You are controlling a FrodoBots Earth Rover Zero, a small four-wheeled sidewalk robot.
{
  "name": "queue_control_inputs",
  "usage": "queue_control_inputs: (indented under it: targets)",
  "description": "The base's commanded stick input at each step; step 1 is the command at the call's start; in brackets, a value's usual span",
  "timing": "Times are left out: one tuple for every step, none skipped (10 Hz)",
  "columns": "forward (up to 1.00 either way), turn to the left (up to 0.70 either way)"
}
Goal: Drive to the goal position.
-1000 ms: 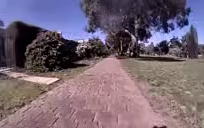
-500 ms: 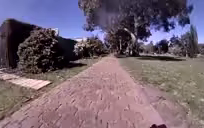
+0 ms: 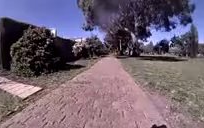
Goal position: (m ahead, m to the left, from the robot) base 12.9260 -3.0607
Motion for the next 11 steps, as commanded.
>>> queue_control_inputs:
  targets:
    - [0.7, 0.0]
    - [0.7, 0.0]
    - [0.7, 0.0]
    - [0.7, 0.0]
    - [0.7, 0.0]
    - [0.7, 0.0]
    - [0.7, 0.0]
    - [0.7, 0.0]
    - [0.7, 0.0]
    - [0.7, 0.0]
    - [0.7, 0.0]
